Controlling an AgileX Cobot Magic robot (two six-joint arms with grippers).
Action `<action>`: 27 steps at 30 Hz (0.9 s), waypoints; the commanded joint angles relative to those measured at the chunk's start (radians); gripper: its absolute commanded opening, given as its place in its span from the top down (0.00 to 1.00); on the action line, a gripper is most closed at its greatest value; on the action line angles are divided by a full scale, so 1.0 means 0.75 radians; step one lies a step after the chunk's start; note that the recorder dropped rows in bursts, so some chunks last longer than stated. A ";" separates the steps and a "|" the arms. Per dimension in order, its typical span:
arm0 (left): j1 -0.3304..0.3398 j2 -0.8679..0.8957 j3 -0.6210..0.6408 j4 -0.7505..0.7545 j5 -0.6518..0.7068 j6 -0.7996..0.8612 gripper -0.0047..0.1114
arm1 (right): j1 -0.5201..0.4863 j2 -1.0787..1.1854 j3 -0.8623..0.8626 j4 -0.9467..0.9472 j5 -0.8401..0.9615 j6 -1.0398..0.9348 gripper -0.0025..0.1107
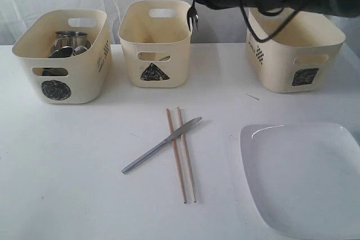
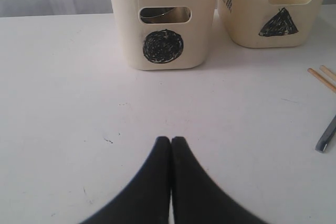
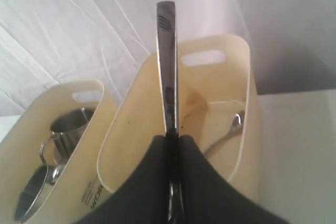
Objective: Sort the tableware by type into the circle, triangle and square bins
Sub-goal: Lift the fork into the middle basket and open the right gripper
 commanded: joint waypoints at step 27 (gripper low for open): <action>0.001 -0.006 0.005 -0.007 0.002 -0.005 0.96 | 0.042 0.279 -0.397 0.068 1.031 -1.141 0.73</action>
